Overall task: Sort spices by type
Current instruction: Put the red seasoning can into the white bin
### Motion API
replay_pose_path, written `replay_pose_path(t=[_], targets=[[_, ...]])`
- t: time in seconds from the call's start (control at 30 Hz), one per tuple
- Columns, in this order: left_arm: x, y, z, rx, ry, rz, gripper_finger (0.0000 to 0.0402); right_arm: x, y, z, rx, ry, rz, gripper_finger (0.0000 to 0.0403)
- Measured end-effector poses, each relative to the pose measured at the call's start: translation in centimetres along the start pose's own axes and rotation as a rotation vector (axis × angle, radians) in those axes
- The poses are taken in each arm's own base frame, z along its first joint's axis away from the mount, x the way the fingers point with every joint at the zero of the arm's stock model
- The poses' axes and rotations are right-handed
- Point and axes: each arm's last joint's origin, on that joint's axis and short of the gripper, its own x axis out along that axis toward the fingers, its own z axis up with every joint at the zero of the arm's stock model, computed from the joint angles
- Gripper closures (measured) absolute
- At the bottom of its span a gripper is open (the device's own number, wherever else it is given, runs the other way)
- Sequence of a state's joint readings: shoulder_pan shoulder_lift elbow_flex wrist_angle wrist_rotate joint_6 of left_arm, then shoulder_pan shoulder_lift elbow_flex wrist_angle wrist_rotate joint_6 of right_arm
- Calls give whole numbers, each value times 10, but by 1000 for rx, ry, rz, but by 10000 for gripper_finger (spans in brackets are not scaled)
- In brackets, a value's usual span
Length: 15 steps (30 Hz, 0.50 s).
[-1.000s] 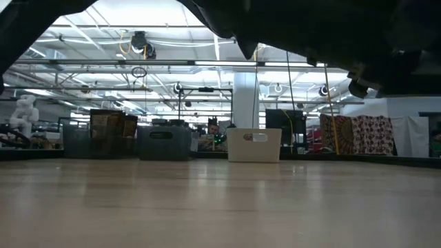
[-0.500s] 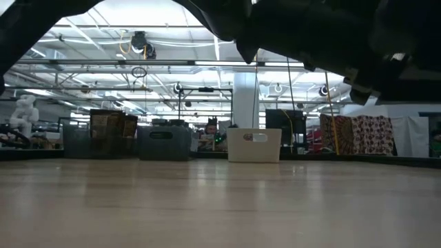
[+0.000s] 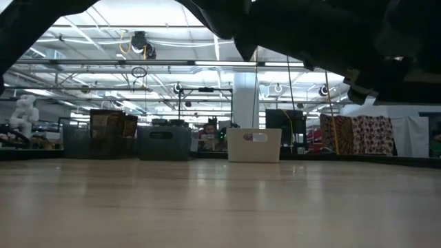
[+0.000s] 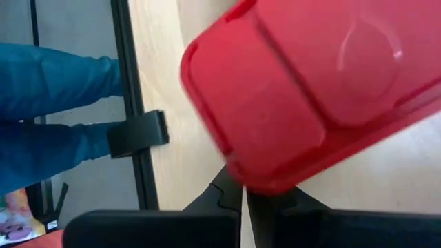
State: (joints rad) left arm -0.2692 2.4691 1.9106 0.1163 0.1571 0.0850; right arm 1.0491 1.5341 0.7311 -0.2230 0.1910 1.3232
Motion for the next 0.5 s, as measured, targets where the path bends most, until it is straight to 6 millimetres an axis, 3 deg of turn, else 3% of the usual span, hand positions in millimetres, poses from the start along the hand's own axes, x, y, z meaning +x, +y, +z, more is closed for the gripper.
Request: replay_pose_path(t=[0.27,0.5], targets=[[-1,7,-1,-4,6,44,76,1,-8,6,7,7,-66,403],[-3,16,-2,-7,0,2,68,1,-12,6,15,17,-107,403]])
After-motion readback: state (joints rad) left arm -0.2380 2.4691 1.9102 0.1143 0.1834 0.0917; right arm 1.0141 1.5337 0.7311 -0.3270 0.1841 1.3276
